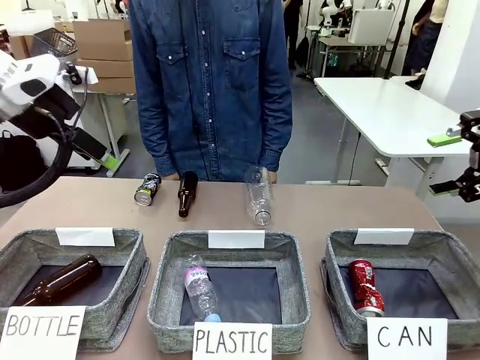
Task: Sort the can waste into the basket.
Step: Pick up the can waste from the table and place it in the right Fabric basket.
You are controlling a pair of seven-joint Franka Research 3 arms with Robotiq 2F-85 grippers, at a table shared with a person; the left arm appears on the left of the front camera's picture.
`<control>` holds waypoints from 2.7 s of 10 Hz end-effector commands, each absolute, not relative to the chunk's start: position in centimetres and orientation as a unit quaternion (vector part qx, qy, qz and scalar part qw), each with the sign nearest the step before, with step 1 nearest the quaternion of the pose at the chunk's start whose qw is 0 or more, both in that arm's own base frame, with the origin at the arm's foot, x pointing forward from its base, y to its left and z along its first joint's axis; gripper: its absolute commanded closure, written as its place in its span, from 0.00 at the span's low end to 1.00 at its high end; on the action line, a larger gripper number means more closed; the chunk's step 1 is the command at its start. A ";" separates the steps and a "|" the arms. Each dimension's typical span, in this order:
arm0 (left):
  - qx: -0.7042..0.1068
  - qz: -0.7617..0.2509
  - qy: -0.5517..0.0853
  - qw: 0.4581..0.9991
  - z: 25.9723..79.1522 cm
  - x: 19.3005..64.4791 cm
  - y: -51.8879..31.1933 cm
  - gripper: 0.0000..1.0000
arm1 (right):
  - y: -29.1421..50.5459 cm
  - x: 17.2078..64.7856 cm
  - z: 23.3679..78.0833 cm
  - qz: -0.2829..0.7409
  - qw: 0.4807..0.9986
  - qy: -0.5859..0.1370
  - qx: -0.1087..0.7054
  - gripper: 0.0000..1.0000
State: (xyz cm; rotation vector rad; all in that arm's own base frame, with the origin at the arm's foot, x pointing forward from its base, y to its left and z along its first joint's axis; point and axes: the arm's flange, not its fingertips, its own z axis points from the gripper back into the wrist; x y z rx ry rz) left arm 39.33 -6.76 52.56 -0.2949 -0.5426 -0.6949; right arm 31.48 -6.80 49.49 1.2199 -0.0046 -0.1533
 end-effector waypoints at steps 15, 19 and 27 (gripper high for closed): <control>-0.379 -0.145 -0.104 0.908 46.1 51.3 7.5 0.00 | -7.0 31.4 49.4 -0.059 0.819 -0.005 0.570 0.00; -0.475 -0.071 -0.113 0.870 45.0 50.4 15.2 0.00 | -7.0 31.4 49.4 -0.059 0.819 -0.005 0.570 0.00; -0.453 -0.059 -0.117 0.882 51.1 46.1 21.2 0.00 | -7.0 31.4 49.4 -0.059 0.819 -0.005 0.570 0.00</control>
